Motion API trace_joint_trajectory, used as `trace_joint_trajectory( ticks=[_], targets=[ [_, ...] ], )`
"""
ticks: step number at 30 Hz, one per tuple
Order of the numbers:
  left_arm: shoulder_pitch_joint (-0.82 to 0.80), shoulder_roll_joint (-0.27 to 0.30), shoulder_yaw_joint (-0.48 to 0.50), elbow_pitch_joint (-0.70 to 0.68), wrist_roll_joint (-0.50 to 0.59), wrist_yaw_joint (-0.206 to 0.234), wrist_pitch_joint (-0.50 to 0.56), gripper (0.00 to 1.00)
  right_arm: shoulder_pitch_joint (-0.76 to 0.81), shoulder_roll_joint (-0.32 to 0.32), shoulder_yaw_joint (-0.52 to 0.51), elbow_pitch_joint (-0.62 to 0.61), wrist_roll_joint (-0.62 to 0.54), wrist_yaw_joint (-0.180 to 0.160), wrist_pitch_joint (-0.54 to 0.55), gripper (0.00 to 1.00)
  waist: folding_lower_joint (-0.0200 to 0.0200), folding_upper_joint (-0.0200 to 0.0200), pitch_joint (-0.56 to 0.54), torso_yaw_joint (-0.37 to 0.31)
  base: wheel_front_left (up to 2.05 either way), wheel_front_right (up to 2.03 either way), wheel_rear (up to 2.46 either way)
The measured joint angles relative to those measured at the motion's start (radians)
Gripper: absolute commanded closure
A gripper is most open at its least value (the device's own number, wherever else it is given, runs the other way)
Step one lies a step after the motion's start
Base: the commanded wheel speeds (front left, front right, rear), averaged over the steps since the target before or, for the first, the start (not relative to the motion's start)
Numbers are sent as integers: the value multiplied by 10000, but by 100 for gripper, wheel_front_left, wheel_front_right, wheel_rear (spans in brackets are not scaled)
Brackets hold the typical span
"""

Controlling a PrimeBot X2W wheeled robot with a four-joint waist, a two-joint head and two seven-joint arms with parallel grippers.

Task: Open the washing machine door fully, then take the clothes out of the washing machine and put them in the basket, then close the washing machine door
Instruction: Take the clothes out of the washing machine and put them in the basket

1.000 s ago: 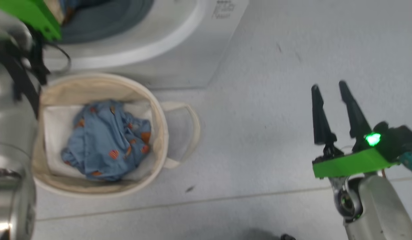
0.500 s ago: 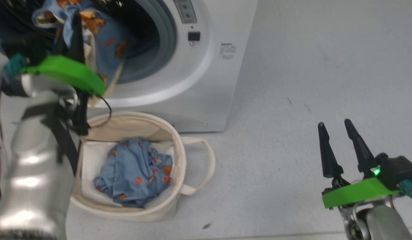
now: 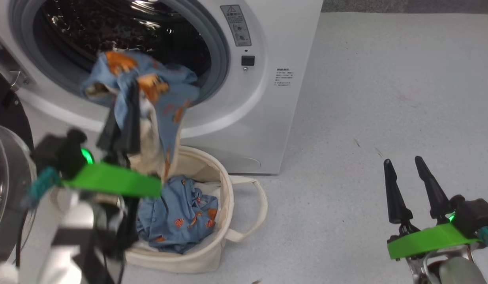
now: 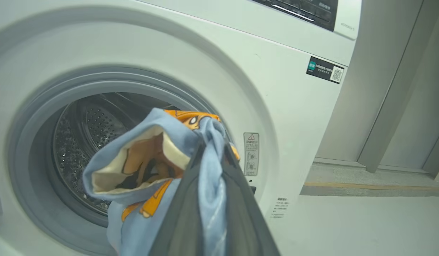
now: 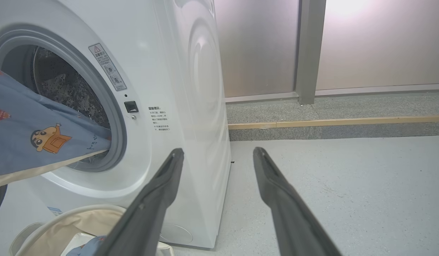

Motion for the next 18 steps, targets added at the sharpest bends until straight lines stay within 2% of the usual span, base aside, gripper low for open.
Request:
trace_joint_trajectory(
  ticks=[4,7,9,12,18],
  targets=[
    [1352,17,-199,-1682,-75,428,953,100,47,0,-12,-31,2,2,0,0,0,0,-6,49,0,0,0],
    [1997,119,-247,-1925,12,771,1398,100,40,-2,8,-67,2,2,0,0,0,0,78,77,0,0,0],
    [2243,107,-184,-1776,-232,800,1580,100,39,-4,6,-86,2,0,0,0,0,0,145,76,0,0,0],
    [2283,136,-67,-934,-301,836,1555,100,26,-10,6,-121,2,0,0,0,0,0,253,66,0,0,0],
    [1626,192,-15,3436,-364,424,777,100,-127,-17,48,-186,2,2,0,0,0,0,678,-59,0,0,0]
  ],
)
